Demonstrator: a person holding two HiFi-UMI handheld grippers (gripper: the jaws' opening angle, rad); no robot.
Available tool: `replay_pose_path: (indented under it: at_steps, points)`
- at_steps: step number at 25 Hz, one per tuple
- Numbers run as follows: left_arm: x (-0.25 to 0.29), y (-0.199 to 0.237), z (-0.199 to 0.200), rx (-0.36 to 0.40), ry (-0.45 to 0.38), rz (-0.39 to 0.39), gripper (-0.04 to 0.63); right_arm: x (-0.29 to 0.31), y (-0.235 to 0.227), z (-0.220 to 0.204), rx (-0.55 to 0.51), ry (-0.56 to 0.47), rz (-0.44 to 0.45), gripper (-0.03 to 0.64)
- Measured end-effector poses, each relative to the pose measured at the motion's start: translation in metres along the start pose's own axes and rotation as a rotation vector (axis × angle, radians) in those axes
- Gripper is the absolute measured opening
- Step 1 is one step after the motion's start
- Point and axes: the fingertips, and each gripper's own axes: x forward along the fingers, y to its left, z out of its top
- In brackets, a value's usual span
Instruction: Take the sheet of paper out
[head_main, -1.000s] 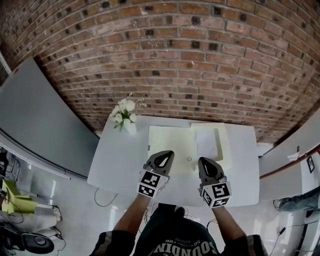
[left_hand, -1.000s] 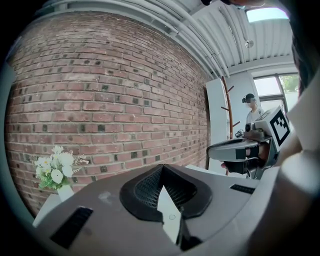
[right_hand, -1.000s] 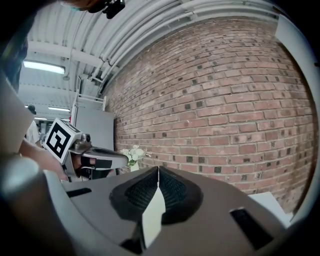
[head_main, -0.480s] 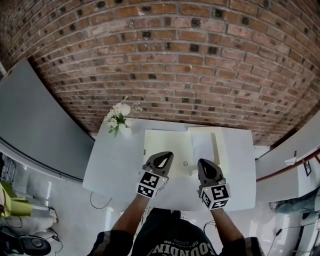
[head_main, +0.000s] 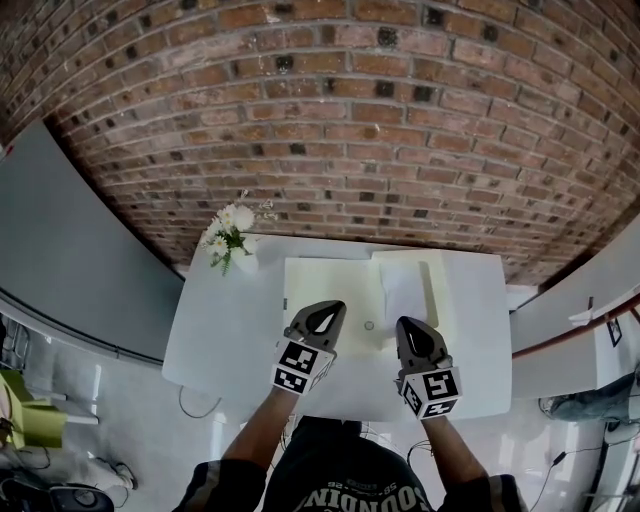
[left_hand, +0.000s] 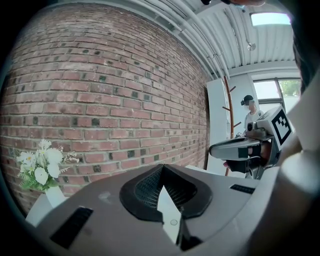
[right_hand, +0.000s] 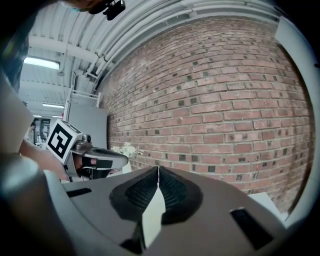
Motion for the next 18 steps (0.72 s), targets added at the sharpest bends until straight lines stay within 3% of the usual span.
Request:
replay_pose_path:
  at_steps: [18]
  points:
    - [0.067, 0.001, -0.034, -0.033, 0.08, -0.117, 0.011, 0.011, -0.042, -0.031, 0.087, 0.068, -0.128, 0.069]
